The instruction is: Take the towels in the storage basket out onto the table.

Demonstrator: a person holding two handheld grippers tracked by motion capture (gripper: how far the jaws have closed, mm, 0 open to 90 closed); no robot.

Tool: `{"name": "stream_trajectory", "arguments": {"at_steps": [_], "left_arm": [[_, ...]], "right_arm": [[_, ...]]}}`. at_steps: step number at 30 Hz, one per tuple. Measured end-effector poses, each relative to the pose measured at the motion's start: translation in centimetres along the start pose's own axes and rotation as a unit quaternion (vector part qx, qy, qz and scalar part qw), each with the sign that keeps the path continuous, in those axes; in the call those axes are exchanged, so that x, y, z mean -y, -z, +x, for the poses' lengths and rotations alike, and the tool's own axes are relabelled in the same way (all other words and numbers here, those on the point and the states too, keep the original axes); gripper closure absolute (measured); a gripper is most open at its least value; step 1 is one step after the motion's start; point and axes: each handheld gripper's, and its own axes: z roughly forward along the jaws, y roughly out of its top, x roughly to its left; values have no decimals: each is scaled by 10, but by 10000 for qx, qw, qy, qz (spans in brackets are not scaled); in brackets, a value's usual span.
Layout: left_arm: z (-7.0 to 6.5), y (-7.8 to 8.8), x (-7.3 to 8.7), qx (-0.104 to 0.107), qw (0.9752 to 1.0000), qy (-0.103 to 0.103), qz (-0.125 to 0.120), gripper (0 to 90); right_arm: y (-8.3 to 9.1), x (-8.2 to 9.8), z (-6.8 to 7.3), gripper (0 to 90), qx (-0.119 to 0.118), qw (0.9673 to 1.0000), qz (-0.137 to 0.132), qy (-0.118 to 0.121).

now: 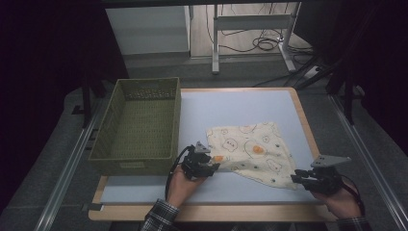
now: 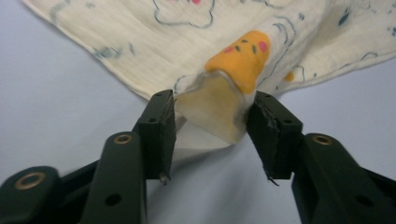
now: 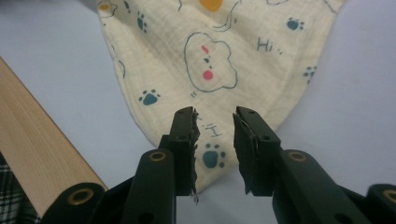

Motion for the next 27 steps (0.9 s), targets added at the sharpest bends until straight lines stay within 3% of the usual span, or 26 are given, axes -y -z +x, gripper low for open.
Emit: {"name": "stream_trajectory", "arguments": {"at_steps": [2, 5, 7, 12, 15, 22, 27], "left_arm": [[-1, -4, 2, 40, 10000, -22, 30, 573], [-5, -3, 1, 257, 9997, -45, -11, 782], [-6, 1, -2, 293, 9995, -72, -68, 851], [-1, 11, -19, 104, 9996, -65, -241, 850], [8, 4, -31, -160, 9996, -95, -211, 843], [24, -21, -46, -163, 9998, 55, -102, 809], [33, -29, -48, -129, 9998, 134, -18, 767]], "right_arm": [[-2, 2, 1, 677, -49, 10000, 14, -11], [-7, 3, 6, 668, -142, 9999, 28, 10], [-11, 3, 10, 666, -211, 9998, 39, 38], [-34, -12, 24, 667, -462, 9987, 50, 218], [-51, -27, 35, 671, -657, 9972, 37, 342], [-98, -75, 70, 671, -997, 9917, 74, 810], [-132, -94, 90, 672, -990, 9889, 273, 1072]]}}
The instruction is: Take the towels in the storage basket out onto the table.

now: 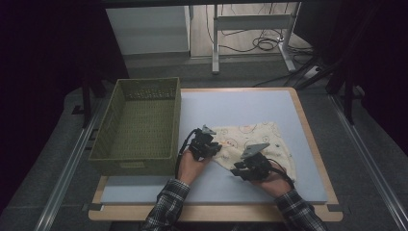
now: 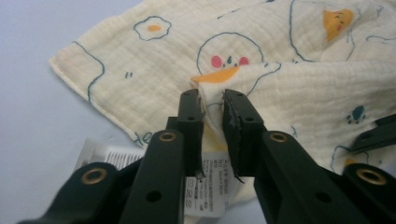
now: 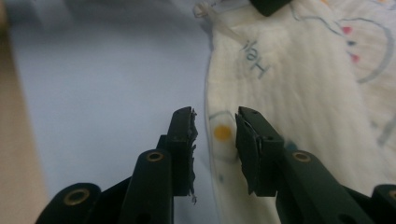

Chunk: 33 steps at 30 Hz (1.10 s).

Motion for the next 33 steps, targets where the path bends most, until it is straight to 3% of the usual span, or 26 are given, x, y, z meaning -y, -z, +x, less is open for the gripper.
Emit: {"name": "stream_trajectory", "arguments": {"at_steps": [3, 6, 9, 17, 19, 22, 26, 28, 33], "left_arm": [[1, 0, 1, -7, 10000, 14, -14, 711], [0, 3, 0, -45, 9999, 83, -97, 626], [-1, 10, -2, -100, 9996, 98, -243, 556], [-8, 22, -7, -284, 9991, -73, -309, 469], [-7, 22, -4, -366, 9989, -82, -265, 443], [-4, 21, 0, -469, 9986, -2, -231, 438], [2, 14, 2, -561, 9982, 94, -166, 449], [3, 10, 2, -632, 9979, 74, -83, 506], [10, -2, -1, -935, 9955, 52, -110, 546]], "right_arm": [[-11, -3, 4, 864, 273, 9994, 79, 175], [-9, -4, 7, 894, 250, 9993, 189, 212], [-3, 1, 11, 894, -106, 9997, 129, 169], [24, 22, 38, 885, -710, 9973, 44, 173], [33, 27, 41, 846, -770, 9969, -72, 153], [46, 30, 33, 807, -511, 9985, -194, 91], [58, 35, 9, 781, -7, 9998, -179, -126], [64, 41, -9, 760, 253, 9990, -222, -298], [73, 52, -44, 749, 752, 9946, -330, -632]]}}
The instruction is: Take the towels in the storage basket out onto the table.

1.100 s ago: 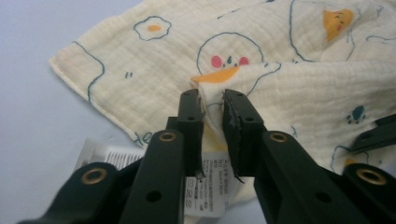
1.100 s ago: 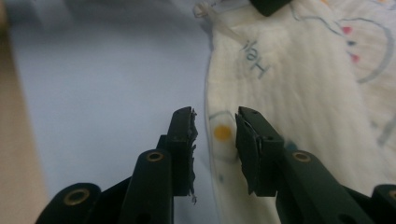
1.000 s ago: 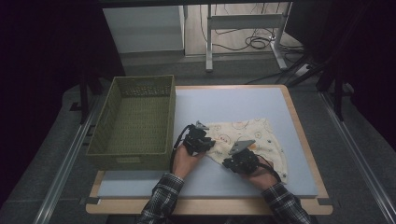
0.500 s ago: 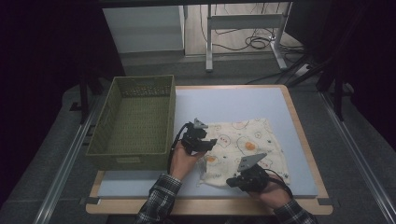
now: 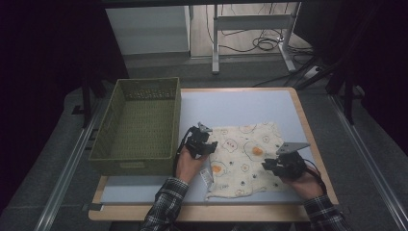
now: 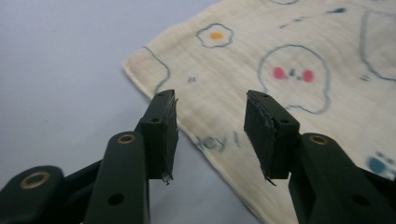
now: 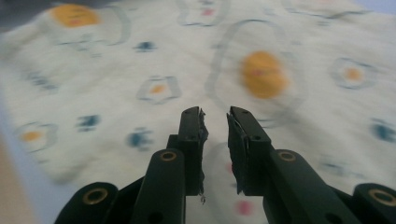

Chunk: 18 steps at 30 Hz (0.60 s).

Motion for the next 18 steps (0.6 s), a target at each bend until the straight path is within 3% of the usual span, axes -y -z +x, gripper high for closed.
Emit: {"name": "stream_trajectory", "arguments": {"at_steps": [3, 6, 15, 18], "left_arm": [[2, -7, -3, -131, 9999, -7, -30, 550], [7, -14, -6, -218, 9998, 37, -13, 614], [21, -26, -8, -345, 9991, 237, -49, 650], [26, -29, -7, -303, 9985, 433, -137, 664]], "right_arm": [[1, -1, -21, 748, 214, 9995, -61, -215], [1, -5, -41, 748, 337, 9986, -72, -408], [-14, -17, -88, 740, 759, 9947, -181, -670], [-22, -21, -97, 736, 802, 9942, -139, -698]]}}
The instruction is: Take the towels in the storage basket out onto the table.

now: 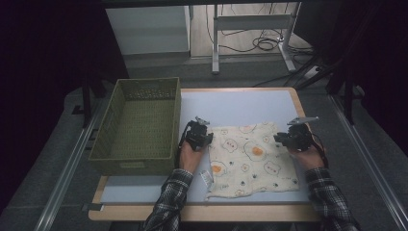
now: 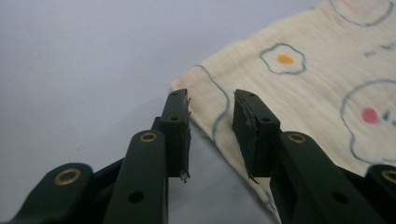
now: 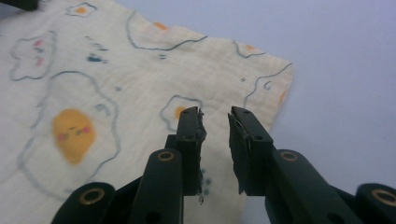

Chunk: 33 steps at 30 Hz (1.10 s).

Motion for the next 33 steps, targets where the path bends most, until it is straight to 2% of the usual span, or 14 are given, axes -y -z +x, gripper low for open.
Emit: {"name": "stream_trajectory", "arguments": {"at_steps": [5, 8, 11, 19, 21, 23, 25, 27, 28, 30, 33], "left_arm": [[6, -3, -6, -157, 9999, -60, -18, 665], [9, -6, -7, -224, 9997, -60, 7, 644], [10, -7, -7, -216, 9997, -45, -62, 621], [11, -13, -9, -198, 9997, -69, -109, 593], [10, -14, -9, -145, 9998, -108, -126, 634], [8, -14, -10, -74, 9998, -168, -116, 708], [6, -14, -10, 19, 9997, -243, -93, 813], [4, -14, -12, -9, 9993, -372, -55, 862], [4, -14, -12, -20, 9992, -396, -56, 872], [5, -14, -13, -196, 9987, -464, -96, 877], [6, -12, -15, -323, 9985, -423, -161, 877]], "right_arm": [[-14, -9, -10, 735, 126, 9999, -1, -32], [-22, -13, -16, 698, 175, 9998, 63, -21], [-31, -15, -21, 695, 303, 9995, 105, 32], [-51, -22, -33, 656, 399, 9990, 133, -134], [-54, -25, -36, 651, 408, 9989, 149, -157], [-56, -27, -38, 670, 363, 9988, 163, -283], [-57, -28, -39, 758, 320, 9985, 145, -410], [-57, -29, -39, 859, 222, 9982, 204, -519], [-57, -30, -38, 868, 262, 9981, 237, -510], [-57, -32, -36, 873, 325, 9981, 297, -426], [-57, -37, -34, 874, 439, 9984, 263, -239]]}}
